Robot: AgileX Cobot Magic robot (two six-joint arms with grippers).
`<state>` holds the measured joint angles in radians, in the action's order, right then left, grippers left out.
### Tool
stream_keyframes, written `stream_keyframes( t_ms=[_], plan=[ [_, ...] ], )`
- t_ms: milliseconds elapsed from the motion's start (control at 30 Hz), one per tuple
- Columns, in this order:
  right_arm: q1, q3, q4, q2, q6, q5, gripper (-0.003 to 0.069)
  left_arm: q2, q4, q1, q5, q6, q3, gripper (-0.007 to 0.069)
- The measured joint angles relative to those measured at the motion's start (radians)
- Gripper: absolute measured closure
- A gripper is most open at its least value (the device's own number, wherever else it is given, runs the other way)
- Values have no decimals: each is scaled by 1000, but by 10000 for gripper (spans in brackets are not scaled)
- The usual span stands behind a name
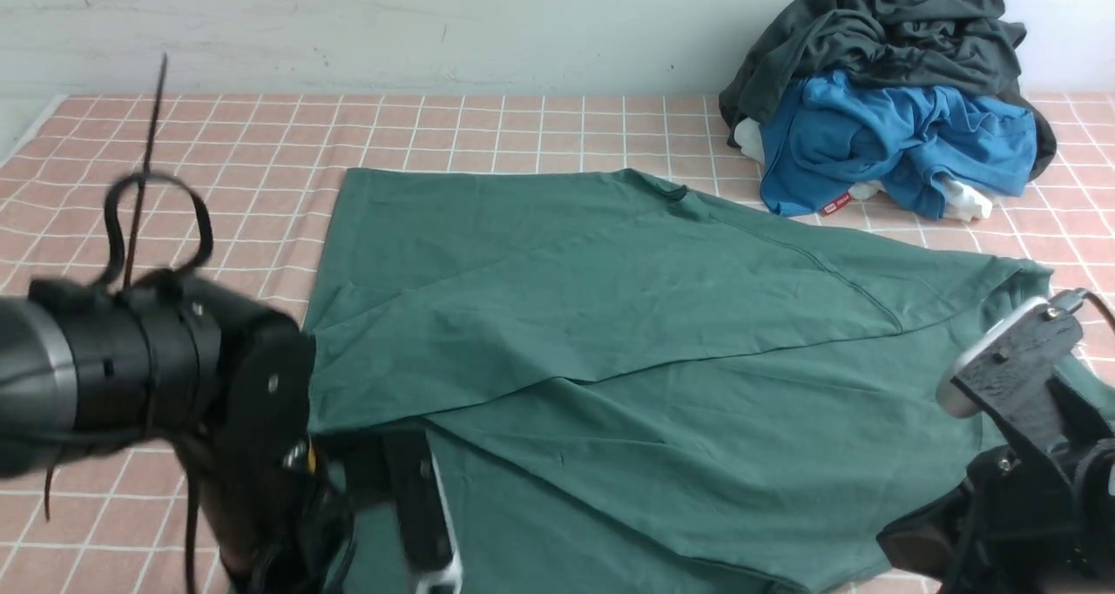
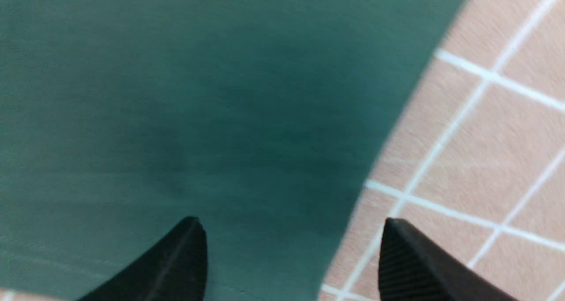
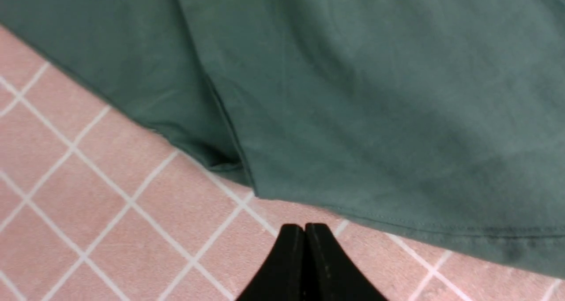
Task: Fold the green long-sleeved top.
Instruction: Use both arms simultaneously to clamp the lower edge of the clothing fabric
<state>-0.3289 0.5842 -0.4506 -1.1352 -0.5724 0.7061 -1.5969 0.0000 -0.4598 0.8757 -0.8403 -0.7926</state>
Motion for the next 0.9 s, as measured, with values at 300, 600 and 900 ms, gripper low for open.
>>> stream_keyframes(
  t_ms=[300,600,900],
  plan=[
    [0,0,-130,0,-171,56,671,-3,54,-2,-120,-48,71,354],
    [0,0,-172,20,-277,87,671,41,94,-3,-157,113,75,617],
    [0,1,-46,84,-362,-23,642,232,185,-3,-127,508,75,619]
  ],
)
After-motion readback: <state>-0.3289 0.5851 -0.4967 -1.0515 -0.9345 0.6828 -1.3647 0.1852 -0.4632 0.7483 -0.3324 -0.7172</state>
